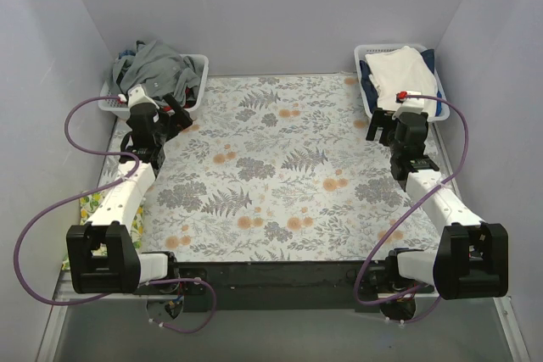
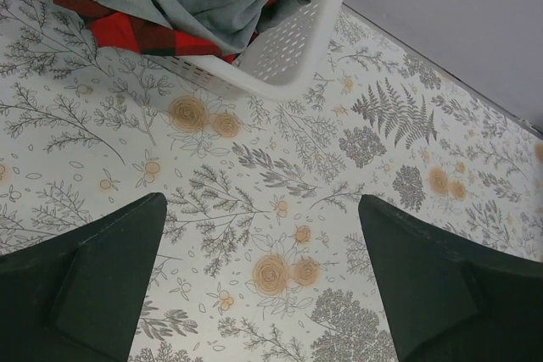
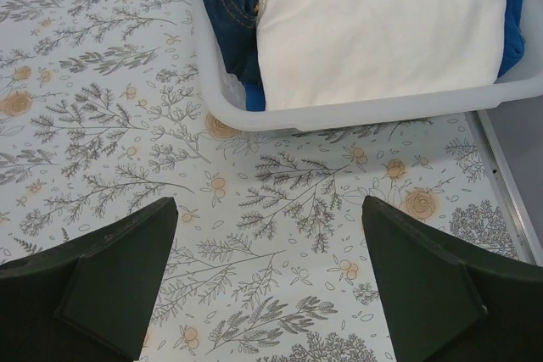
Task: Fold and stack the long sleeve shirts
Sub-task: Grab the shirt from the pile
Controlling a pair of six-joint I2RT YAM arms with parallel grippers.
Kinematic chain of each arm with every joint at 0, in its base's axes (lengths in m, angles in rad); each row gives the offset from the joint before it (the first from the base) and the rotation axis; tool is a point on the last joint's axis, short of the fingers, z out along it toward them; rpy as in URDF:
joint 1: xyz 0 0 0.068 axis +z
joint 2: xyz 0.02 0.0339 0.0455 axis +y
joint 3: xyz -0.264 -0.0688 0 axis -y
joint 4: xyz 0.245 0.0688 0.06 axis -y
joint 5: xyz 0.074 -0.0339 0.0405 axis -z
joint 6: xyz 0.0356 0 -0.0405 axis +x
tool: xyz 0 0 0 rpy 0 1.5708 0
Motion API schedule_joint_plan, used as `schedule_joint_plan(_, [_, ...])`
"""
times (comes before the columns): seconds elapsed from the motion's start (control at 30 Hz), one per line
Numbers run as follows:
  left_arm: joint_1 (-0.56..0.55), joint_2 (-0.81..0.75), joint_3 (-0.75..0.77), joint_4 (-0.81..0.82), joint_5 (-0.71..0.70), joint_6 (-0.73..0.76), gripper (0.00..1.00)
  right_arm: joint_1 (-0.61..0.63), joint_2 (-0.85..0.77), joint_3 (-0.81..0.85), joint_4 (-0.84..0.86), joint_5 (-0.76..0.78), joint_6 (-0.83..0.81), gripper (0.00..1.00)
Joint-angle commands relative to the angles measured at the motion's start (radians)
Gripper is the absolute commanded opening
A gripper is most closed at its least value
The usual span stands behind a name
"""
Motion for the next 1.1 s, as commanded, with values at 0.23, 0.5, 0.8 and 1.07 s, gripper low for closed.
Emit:
schedule_joint_plan(0.23, [0.002, -0.015, 0.061, -0.011, -0.025, 0.027, 0.98, 0.006, 0.028, 0.082, -0.015, -0.076, 0.006, 0.98])
schedule_joint_plan(0.5, [0.002, 0.192, 0.330, -0.142, -0.111, 0.087, 0.98, 0.060, 0.126, 0.274, -0.165, -0.096, 0.006, 0.95])
schedule_joint_plan(0.8, [0.058, 0.521, 0.802, -0.406, -0.155, 0.024, 0.98, 0.167, 0.230, 0.387, -0.283, -0.066, 0.009, 0.93])
schedule_joint_plan(1.07, [0.065, 0.680, 0.892, -0.427, -0.177, 0.010, 0.98, 0.279, 0.330, 0.470, -0.357, -0.032, -0.003, 0.93])
